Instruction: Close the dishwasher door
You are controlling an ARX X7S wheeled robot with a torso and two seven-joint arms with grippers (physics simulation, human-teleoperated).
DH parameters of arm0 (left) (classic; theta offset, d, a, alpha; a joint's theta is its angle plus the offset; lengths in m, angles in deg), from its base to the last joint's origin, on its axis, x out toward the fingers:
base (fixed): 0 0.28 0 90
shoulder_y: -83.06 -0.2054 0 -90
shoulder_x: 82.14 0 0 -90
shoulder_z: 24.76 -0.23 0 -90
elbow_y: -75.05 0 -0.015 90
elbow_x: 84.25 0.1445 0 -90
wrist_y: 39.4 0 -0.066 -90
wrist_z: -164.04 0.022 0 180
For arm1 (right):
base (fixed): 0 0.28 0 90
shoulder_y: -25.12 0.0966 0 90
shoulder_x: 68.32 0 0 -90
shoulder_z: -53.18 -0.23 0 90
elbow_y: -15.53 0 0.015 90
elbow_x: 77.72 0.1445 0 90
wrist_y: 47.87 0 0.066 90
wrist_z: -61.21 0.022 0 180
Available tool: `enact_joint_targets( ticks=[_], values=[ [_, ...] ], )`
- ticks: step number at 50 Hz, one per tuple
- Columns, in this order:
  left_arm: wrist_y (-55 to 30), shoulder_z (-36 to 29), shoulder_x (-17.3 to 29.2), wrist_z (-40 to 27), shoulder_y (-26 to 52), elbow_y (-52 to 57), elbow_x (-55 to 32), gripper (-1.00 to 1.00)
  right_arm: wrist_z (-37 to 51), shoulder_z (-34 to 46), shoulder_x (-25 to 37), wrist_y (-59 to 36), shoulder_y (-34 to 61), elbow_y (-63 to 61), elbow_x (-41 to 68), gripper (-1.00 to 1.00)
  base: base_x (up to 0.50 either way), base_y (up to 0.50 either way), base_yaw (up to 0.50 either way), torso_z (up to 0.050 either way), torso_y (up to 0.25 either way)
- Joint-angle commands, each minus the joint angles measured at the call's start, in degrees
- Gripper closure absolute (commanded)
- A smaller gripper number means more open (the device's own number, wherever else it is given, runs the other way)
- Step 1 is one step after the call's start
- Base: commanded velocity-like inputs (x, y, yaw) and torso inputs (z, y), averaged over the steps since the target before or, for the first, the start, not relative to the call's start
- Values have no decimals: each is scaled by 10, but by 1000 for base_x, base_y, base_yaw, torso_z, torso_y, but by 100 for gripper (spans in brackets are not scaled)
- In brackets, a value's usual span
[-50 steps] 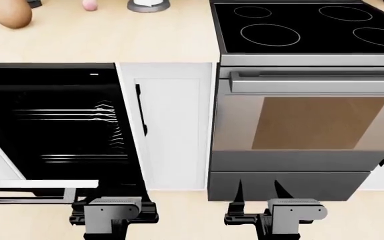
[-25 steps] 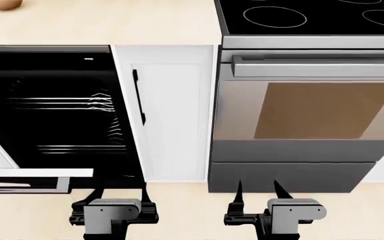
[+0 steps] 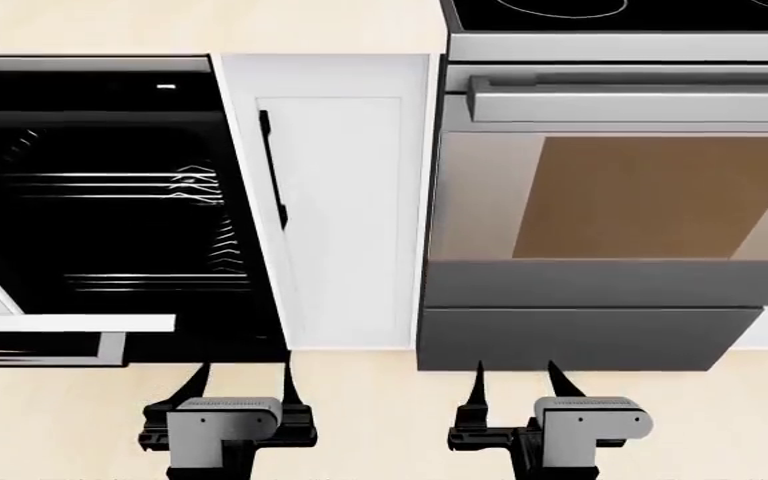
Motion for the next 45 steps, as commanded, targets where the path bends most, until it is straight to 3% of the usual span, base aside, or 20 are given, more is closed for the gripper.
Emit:
enact_joint_targets(
  ticks=[1,45],
  values=[
    [2,-6,5,-5,0,1,-6,-100,7,7,5,-1,1,-1,5,-100,0,0,0,-50,-18],
    [5,-26,21,-20,2,0,-22,-100,28,21,20,7,1,-1,24,-100,0,0,0,-50,-10]
  ],
)
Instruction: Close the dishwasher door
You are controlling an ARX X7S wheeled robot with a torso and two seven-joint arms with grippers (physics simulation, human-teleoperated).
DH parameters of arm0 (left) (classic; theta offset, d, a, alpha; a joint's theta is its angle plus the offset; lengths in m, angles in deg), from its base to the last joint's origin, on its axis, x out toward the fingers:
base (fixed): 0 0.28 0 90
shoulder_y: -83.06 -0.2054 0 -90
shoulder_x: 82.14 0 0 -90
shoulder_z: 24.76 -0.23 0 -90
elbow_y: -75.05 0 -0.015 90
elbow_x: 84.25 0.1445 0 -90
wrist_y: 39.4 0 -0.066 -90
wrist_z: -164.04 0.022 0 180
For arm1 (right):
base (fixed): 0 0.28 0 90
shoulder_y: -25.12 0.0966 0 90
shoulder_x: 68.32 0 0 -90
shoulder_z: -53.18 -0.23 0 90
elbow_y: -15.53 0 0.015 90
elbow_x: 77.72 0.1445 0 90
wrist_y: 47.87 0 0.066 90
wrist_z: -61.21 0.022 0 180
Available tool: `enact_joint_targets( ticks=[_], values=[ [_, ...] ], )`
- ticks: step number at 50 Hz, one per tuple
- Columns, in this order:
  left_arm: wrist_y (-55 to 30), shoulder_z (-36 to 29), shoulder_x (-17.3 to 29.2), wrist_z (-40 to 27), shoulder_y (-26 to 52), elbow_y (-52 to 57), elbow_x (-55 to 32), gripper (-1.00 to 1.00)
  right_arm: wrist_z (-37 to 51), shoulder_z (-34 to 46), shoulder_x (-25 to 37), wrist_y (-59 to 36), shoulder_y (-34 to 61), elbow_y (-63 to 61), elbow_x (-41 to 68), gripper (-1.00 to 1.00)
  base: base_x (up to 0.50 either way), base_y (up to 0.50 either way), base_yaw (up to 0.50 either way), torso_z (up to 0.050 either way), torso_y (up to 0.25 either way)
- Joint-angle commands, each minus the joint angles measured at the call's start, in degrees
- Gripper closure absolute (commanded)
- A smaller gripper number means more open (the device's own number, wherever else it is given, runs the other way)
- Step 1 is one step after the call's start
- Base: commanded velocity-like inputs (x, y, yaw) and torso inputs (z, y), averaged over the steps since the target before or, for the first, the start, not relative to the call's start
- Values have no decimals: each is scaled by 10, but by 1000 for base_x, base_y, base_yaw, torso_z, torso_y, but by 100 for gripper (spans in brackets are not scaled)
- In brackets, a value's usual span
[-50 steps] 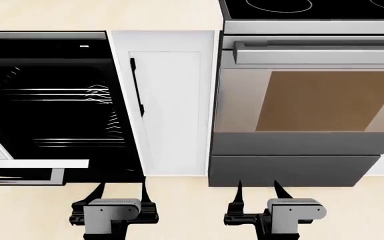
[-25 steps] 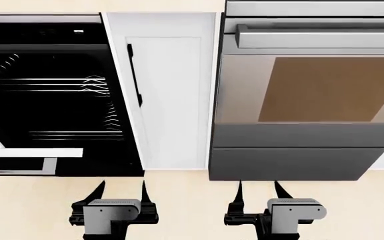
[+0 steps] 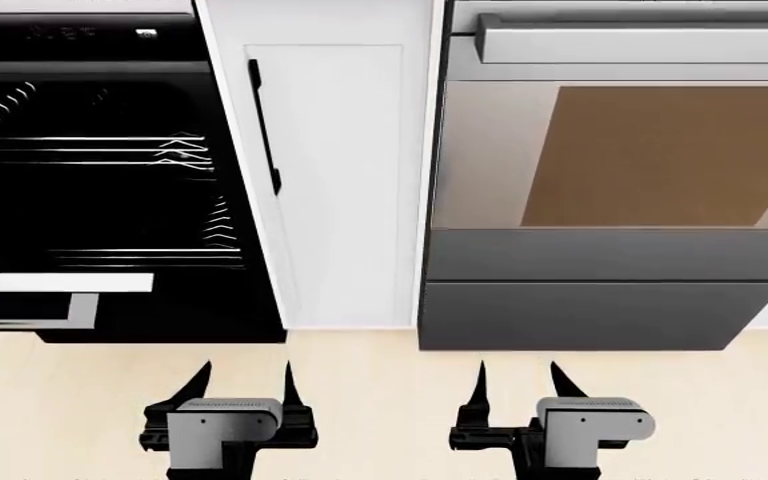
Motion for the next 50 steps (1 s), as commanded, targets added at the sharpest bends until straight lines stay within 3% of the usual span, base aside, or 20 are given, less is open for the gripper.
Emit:
enact_joint_targets(
  ticks=[1,50],
  values=[
    [0,-5,4,-4,1,0,-3,-100,5,4,4,2,-1,-2,5,-100,0,0,0,-50,-4],
    [7,-24,18,-17,3,-3,-13,-100,13,25,18,6,4,4,19,-100,0,0,0,-50,0]
  ],
)
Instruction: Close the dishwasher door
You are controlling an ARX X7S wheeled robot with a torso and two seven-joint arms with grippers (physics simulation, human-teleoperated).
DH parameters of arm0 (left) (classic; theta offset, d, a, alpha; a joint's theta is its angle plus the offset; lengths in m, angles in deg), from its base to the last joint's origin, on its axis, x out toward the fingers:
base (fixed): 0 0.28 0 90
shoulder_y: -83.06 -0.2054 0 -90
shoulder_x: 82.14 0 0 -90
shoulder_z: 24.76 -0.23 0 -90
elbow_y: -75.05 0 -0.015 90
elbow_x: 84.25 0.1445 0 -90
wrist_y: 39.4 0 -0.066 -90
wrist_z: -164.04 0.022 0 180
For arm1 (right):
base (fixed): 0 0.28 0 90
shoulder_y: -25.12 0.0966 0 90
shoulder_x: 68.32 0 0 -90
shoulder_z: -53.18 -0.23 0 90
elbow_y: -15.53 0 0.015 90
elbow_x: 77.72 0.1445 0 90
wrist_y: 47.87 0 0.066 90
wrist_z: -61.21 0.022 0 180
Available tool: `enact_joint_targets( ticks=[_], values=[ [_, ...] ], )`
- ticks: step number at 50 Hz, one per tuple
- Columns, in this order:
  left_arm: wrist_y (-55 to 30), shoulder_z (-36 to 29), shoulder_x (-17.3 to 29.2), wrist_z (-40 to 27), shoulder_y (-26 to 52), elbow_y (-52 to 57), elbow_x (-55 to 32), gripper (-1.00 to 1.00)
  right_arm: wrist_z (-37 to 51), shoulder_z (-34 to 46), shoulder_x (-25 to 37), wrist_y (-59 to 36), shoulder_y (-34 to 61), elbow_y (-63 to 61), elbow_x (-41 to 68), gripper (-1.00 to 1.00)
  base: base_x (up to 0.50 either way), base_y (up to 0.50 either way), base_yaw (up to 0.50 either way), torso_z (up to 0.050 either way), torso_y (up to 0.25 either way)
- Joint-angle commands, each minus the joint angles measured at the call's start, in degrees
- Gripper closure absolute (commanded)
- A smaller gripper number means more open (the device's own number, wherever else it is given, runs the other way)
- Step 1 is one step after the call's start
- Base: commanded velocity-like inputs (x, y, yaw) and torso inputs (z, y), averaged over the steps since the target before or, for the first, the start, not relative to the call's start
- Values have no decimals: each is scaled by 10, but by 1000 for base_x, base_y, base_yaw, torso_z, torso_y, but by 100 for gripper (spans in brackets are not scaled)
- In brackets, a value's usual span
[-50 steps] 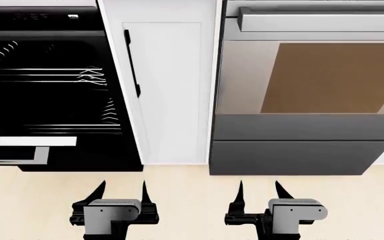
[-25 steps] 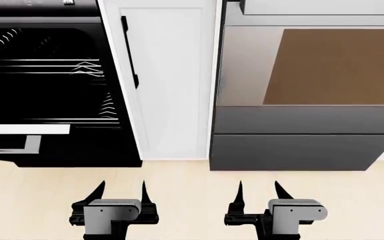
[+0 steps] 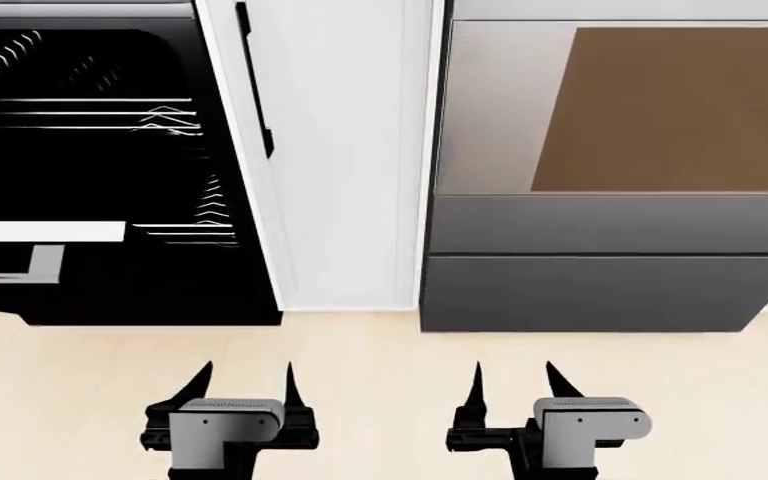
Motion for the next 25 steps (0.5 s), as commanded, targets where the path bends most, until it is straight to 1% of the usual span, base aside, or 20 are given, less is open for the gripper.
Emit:
enact_joint_targets(
  ticks=[1,25],
  values=[
    [4,-4,3,-1,0,-1,-4,-100,4,4,3,0,1,1,2,-100,0,0,0,-50,0],
    [8,-10,9,-8,-1,3,-10,-100,16,9,8,-2,2,-1,7,-100,0,0,0,-50,0]
  ],
)
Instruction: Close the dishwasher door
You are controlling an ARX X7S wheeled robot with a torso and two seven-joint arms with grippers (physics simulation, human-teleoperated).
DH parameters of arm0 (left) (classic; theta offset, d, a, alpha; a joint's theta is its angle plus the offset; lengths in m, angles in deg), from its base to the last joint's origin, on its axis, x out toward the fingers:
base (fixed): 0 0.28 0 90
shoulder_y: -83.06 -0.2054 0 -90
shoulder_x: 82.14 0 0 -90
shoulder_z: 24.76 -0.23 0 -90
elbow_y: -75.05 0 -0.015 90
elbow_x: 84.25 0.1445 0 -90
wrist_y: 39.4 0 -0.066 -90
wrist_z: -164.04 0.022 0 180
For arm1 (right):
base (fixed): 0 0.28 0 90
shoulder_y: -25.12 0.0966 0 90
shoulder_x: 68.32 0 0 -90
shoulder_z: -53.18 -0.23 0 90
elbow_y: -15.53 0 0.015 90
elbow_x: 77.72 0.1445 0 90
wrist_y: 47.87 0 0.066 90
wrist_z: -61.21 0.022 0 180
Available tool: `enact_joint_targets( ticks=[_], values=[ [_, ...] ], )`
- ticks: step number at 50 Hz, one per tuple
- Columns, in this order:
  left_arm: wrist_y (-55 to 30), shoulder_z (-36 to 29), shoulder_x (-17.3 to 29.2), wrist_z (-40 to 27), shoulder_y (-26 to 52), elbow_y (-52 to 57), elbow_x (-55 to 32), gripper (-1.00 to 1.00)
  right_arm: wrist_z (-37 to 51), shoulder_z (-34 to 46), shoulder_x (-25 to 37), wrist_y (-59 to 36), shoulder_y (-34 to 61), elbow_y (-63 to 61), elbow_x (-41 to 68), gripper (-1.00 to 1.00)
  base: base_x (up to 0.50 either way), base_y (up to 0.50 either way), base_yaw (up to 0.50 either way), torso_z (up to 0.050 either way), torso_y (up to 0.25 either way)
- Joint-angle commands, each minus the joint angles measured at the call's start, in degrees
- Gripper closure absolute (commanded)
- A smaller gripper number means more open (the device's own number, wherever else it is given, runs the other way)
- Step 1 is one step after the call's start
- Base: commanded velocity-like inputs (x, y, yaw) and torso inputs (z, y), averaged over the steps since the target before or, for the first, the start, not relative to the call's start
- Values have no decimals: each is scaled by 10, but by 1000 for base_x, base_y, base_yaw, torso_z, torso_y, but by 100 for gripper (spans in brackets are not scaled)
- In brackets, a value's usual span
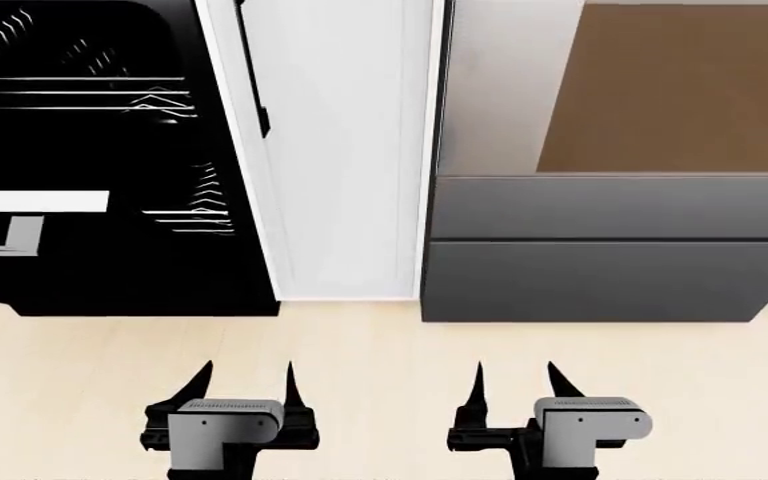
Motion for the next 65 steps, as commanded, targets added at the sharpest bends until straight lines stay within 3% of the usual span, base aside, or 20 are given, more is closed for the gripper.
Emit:
enact_joint_targets(
  ticks=[1,65],
  values=[
    [2,-3,3,-4,0,0,-2,-100,5,3,2,0,1,-1,3,-100,0,0,0,-50,0],
    [8,-20,16,-16,4,-2,-17,-100,22,20,15,2,6,3,15,-100,0,0,0,-50,0]
  ],
)
